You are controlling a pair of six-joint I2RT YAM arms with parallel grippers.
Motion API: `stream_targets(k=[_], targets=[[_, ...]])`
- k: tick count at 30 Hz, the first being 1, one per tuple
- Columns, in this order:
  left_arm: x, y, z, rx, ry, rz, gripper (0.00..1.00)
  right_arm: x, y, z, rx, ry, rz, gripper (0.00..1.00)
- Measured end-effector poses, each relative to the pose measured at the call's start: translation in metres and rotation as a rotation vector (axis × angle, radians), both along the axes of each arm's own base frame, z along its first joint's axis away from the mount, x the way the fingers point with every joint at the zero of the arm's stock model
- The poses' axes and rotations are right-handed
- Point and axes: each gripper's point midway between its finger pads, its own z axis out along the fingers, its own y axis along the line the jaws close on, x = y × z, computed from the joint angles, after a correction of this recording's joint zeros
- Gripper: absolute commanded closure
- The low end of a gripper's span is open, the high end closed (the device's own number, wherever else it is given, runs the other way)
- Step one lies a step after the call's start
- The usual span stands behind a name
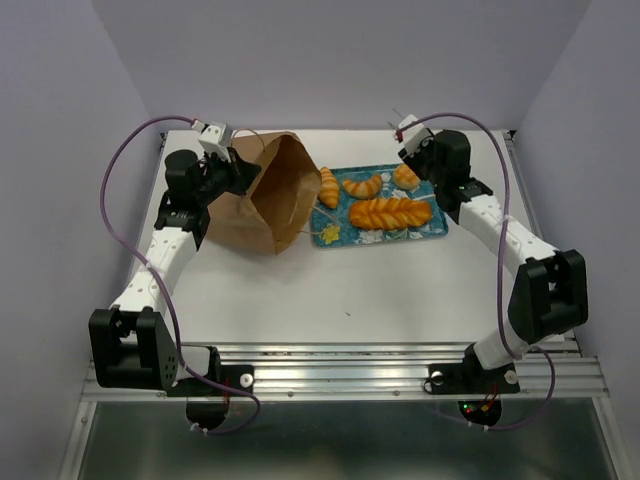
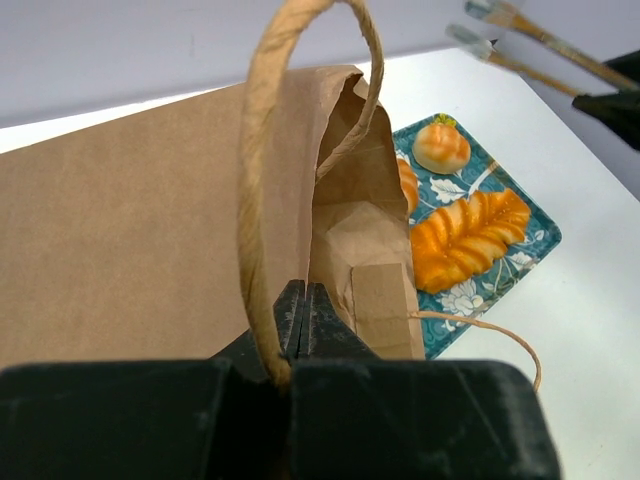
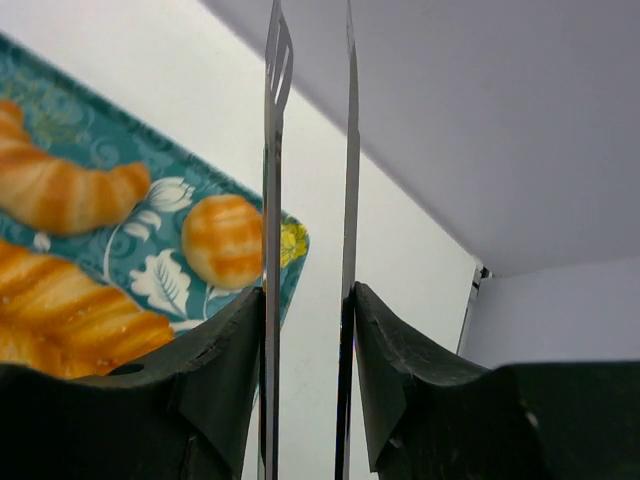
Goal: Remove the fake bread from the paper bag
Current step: Place the clamp at the center of the board.
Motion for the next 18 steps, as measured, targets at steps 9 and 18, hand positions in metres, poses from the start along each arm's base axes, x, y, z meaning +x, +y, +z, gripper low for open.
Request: stream_targets(k=[9, 18], targets=[[0.002, 0.003, 0.0, -0.036, 0.028, 0.041, 1.0, 0.048, -0.066, 0.058, 0.384, -0.107, -0.214, 0.56], [0.005, 0.007, 0.005, -0.062, 0.05, 0.079, 1.0, 0.067, -0.155, -0.023, 0.637, 0.012, -0.444, 0.53]])
